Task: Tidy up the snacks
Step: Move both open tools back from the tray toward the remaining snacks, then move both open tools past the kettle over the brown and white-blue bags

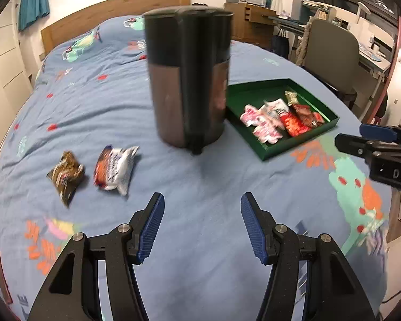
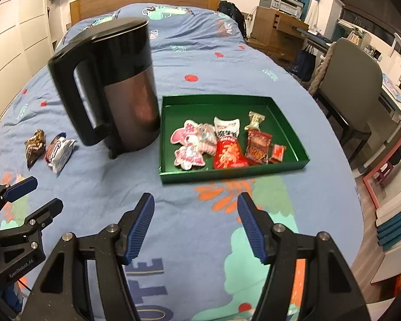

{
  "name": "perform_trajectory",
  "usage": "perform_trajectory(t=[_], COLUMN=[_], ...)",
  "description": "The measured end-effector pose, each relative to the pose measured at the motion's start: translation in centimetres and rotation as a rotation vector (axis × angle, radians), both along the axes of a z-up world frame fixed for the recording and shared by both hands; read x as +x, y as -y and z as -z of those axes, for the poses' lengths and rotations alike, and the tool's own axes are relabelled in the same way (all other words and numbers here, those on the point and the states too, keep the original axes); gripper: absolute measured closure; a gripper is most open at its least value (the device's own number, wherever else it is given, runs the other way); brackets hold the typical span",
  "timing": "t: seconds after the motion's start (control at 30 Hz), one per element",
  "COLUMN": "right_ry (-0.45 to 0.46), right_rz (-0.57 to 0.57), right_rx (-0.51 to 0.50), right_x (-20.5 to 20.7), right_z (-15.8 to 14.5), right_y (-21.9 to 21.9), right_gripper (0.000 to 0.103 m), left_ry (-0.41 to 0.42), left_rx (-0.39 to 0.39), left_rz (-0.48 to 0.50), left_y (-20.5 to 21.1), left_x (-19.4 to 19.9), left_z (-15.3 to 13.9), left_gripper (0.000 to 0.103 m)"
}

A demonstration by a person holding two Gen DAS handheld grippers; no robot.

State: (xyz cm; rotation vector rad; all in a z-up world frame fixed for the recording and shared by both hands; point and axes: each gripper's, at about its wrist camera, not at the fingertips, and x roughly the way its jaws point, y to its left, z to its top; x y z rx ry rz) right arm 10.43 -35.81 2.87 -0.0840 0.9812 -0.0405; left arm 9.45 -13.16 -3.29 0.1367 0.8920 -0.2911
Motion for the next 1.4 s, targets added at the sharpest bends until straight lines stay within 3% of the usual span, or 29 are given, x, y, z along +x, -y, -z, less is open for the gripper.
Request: perform_trajectory(t=[0.6,1.0,1.4], right_ry=[-0.079,-0.122,-0.145], right_rz=[-0.161,-0.266,-0.334], right_rx=[-0.001,0.074,0.115], right_x=[-0.7,0.0,2.0], right_z=[2.3,4.0,5.7], right_y=[-9.5,-15.4,-20.6], right_gripper=[0.016,0.016,0.016], left_ry=[-0.044,-0.077,-0.104], left_rx=[0.054,0.009,-0.02], left_rz=[-0.205,-0.412,-0.553], left_y=[-11.2,-18.8,-23.0], left_x=[-2.2,-1.5,-0.1], left_z=[4.9,6.7,8.1], left_gripper=[0.049,0.049,0.049])
